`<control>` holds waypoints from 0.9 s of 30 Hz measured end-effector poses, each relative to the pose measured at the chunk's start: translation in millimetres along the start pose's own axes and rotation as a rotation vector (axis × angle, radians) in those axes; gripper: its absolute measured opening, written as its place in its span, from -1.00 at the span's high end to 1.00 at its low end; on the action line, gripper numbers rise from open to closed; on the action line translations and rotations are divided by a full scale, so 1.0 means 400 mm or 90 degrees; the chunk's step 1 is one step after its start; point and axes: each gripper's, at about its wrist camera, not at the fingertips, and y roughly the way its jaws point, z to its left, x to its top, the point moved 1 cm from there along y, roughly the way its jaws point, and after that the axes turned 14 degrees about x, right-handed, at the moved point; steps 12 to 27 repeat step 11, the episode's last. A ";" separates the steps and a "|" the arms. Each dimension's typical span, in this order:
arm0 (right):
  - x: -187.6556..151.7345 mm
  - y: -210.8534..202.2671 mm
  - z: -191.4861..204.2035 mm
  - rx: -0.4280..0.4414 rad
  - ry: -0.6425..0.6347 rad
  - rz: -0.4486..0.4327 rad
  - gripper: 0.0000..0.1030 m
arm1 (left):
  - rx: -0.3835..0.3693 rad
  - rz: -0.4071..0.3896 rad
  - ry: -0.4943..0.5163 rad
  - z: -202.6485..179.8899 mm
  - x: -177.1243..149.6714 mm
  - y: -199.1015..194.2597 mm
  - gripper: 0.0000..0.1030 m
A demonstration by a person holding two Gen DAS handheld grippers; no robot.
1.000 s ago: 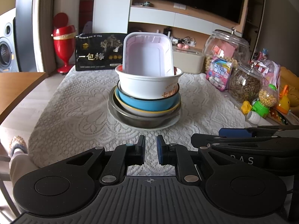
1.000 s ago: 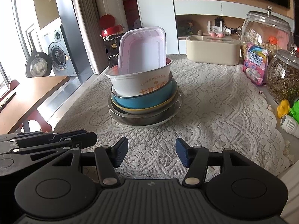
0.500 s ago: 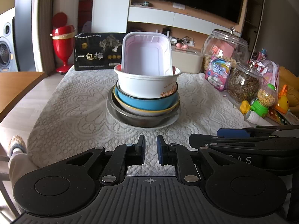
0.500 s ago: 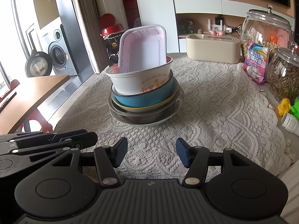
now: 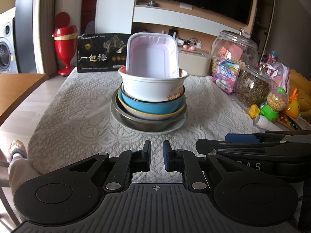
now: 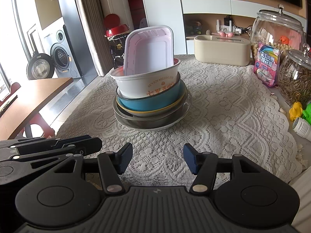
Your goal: Organize plates and bowls
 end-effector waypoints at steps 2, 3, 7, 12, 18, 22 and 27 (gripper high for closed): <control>0.000 0.000 0.000 0.000 0.000 0.000 -0.13 | -0.001 0.000 0.000 0.000 -0.001 0.000 0.69; 0.000 0.000 0.000 0.000 0.000 0.000 -0.13 | -0.001 0.000 0.000 0.000 -0.001 0.000 0.69; -0.001 0.000 0.000 0.001 -0.001 0.001 -0.13 | -0.001 -0.001 -0.002 0.000 -0.001 -0.002 0.69; -0.003 0.002 0.000 0.002 -0.004 0.000 -0.13 | -0.004 0.003 -0.005 0.001 -0.003 0.002 0.69; -0.003 0.002 0.000 0.002 -0.004 0.000 -0.13 | -0.004 0.003 -0.005 0.001 -0.003 0.002 0.69; -0.003 0.002 0.000 0.002 -0.004 0.000 -0.13 | -0.004 0.003 -0.005 0.001 -0.003 0.002 0.69; -0.003 0.002 0.000 0.002 -0.004 0.000 -0.13 | -0.004 0.003 -0.005 0.001 -0.003 0.002 0.69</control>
